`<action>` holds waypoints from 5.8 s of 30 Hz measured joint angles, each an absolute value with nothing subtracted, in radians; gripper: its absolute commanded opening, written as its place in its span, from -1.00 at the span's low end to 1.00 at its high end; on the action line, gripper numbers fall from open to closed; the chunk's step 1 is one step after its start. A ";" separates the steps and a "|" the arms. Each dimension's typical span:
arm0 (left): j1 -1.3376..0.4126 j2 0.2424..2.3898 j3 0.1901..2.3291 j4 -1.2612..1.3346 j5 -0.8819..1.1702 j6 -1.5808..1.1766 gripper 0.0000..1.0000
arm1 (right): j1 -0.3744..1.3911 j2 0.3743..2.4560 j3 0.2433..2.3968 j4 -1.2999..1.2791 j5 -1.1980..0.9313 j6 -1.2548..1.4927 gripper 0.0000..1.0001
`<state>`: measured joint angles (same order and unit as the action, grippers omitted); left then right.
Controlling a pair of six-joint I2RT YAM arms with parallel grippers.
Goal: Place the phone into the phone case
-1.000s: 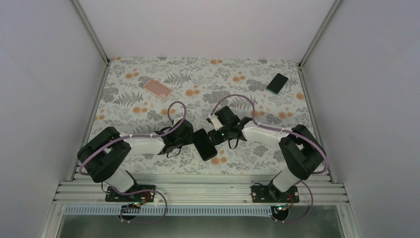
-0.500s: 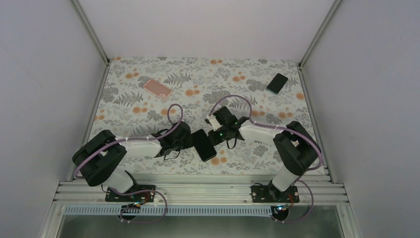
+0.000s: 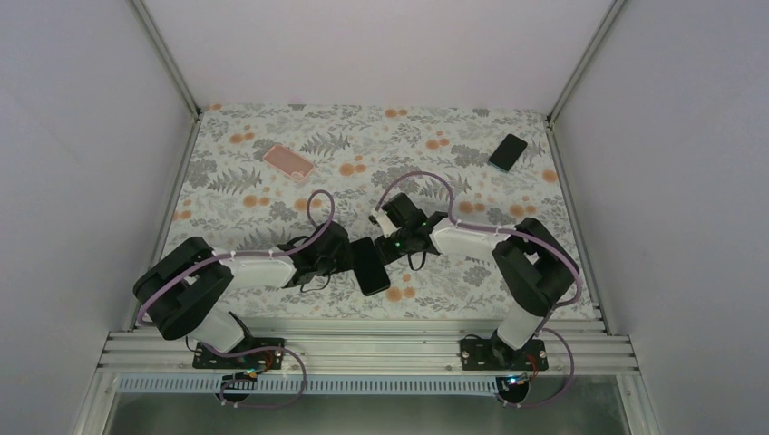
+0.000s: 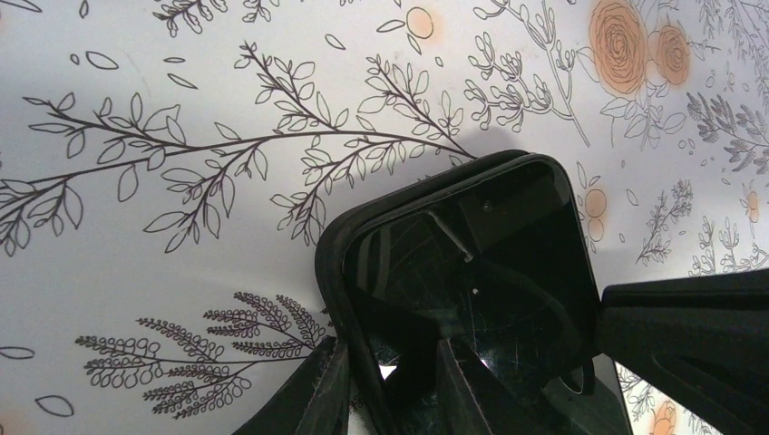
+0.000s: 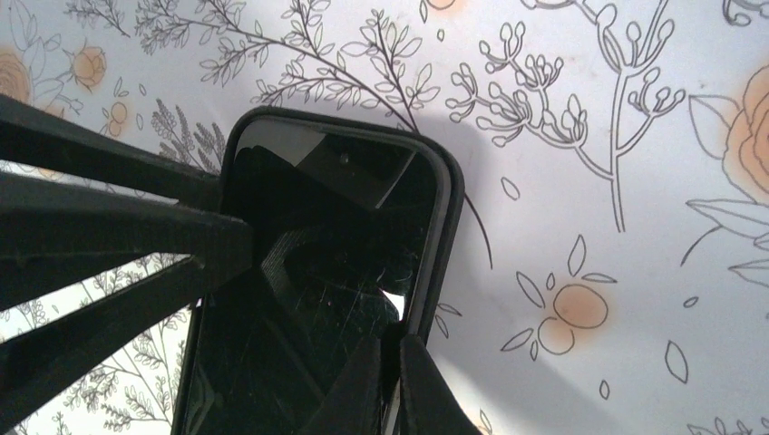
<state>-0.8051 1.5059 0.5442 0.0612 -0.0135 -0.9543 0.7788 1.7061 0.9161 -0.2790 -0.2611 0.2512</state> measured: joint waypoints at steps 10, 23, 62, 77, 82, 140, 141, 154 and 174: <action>-0.805 1.500 0.538 0.062 -0.023 -0.954 -0.48 | 0.783 1.718 0.931 -0.274 -0.251 0.262 -0.67; -0.863 1.415 0.543 -0.113 -0.059 -0.960 -0.13 | 0.822 1.491 0.806 -0.337 -0.297 0.268 -0.48; -0.997 1.477 0.600 -0.121 -0.068 -1.033 -0.12 | 0.840 1.589 0.772 -0.295 -0.236 0.353 -0.83; -0.965 1.454 0.564 -0.066 -0.021 -1.033 -0.04 | 0.916 1.683 0.900 -0.333 -0.017 0.375 -0.70; -0.962 1.449 0.556 -0.057 -0.014 -1.032 -0.04 | 0.927 1.652 0.881 -0.362 -0.026 0.375 -0.64; -0.849 1.431 0.477 0.089 0.095 -0.933 -0.06 | 0.846 1.779 1.024 -0.691 -0.277 0.321 -0.50; -0.850 1.431 0.479 0.088 0.093 -0.933 -0.06 | 0.843 1.774 1.017 -0.683 -0.281 0.321 -0.50; -0.869 1.434 0.494 0.058 0.059 -0.931 -0.06 | 0.829 1.732 0.953 -0.613 -0.308 0.334 -0.59; -0.778 1.426 0.536 -0.059 0.012 -0.878 -0.06 | 0.849 1.703 0.893 -0.474 -0.422 0.330 -0.47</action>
